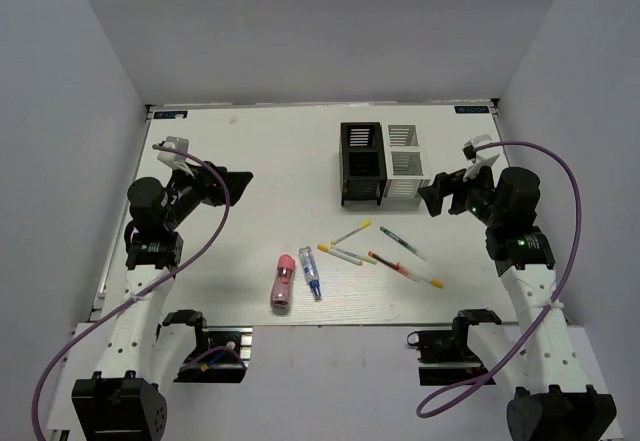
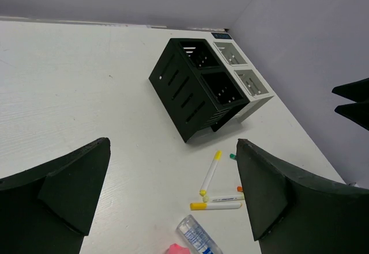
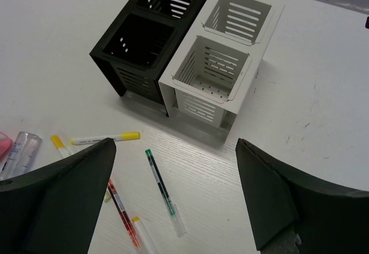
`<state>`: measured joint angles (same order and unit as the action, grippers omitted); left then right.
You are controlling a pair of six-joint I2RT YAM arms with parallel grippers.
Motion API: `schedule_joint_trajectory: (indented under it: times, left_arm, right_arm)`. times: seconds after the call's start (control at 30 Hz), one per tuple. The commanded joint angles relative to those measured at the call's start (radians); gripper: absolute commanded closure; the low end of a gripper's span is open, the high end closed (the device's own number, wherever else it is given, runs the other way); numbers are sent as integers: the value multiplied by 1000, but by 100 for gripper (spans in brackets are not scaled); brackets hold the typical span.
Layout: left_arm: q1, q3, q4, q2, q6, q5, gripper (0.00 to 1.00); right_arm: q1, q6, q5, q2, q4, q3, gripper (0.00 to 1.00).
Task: Sort the stationery into containers
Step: Grab a piece of stationery with the right arm
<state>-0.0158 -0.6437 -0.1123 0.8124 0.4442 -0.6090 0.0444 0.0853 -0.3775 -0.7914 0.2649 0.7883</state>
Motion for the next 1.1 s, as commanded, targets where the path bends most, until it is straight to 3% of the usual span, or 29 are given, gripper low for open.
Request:
schedule_joint_trajectory:
  times: [0.0, 0.4, 0.43, 0.47, 0.53, 0.57, 0.6, 0.63, 0.67, 0.7, 0.73, 0.77, 0.83, 0.9, 1.07]
  left_arm:
    - [0, -10, 2, -13, -15, -3, 0]
    - [0, -10, -7, -13, -15, -23, 0]
    - [0, -10, -7, -13, -15, -23, 4]
    - [0, -1, -19, -13, -15, -37, 9]
    - [0, 9, -35, -1, -4, -49, 43]
    - [0, 9, -35, 13, -4, -49, 59]
    - [0, -16, 18, 25, -39, -49, 69]
    - [11, -34, 57, 57, -68, -49, 71]
    - [25, -66, 141, 79, -102, -49, 67]
    - [25, -79, 182, 100, -119, -31, 44]
    - [51, -89, 225, 132, -134, 18, 33]
    - [62, -90, 252, 145, -143, 37, 24]
    - [82, -100, 312, 154, -163, 143, 11]
    - [103, -100, 312, 163, -164, 193, 10]
    - [137, -131, 312, 231, -174, 259, 5]
  right_arm:
    - [11, -12, -1, 23, -55, 9, 10]
    - [17, 132, -52, -9, 25, 15, 10]
    - [18, 149, -51, -12, 34, 20, 10]
    - [18, 210, -52, -11, 71, 31, 10]
    - [18, 218, -44, -2, 91, 31, 10]
    - [17, 297, -88, 6, 103, 31, 10]
    - [14, 316, -121, 24, 117, 22, 10]
    - [12, 311, -150, 32, 112, 14, 10]
    - [14, 329, -181, 43, 123, 6, 18]
    - [18, 346, -220, 44, 149, 6, 38]
    - [20, 381, -233, 40, 175, 14, 59]
    - [25, 398, -241, 26, 187, 23, 69]
    - [49, 448, -259, -9, 267, 28, 66]
    - [70, 493, -235, -89, 281, 28, 51]
    - [187, 502, -43, -233, 234, -3, 40]
